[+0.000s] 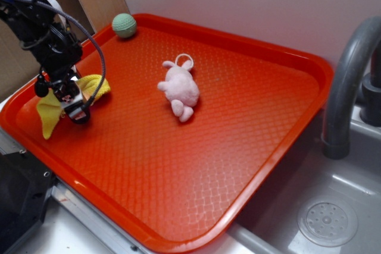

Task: Grab the yellow cloth.

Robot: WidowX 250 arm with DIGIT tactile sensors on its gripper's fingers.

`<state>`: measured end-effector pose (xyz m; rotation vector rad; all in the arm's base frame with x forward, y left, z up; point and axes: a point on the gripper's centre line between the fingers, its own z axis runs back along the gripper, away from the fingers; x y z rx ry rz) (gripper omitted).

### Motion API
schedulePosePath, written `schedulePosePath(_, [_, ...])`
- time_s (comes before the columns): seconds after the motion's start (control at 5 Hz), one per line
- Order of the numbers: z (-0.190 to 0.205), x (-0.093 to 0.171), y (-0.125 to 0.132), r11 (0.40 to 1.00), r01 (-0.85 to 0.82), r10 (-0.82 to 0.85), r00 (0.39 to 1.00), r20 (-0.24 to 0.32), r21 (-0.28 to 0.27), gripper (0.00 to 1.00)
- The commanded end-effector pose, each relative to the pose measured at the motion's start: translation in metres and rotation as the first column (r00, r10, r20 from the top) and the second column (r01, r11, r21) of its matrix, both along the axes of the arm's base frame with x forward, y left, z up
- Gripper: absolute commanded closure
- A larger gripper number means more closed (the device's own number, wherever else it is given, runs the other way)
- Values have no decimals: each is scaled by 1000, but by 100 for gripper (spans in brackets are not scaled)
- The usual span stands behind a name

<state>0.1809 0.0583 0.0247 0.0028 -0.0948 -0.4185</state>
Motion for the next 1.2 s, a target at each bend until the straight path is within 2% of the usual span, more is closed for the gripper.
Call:
schedulePosePath(0.0, [5,10,5,1000,-12,12,1000,-4,-8,100])
schedulePosePath(0.2, [19,10,14,999,-33,33,999,-5,-5,100])
schedulePosePath(0.4, [46,11,23,994,-113,113,993,41,0,100])
schedulePosePath(0.6, [96,11,9,954,-293,298,950,96,-68,100])
schedulePosePath(0.8, [147,29,-34,897,-418,428,903,46,-144,100])
schedulePosePath(1.0, [198,48,-78,872,-452,449,892,-58,-188,100])
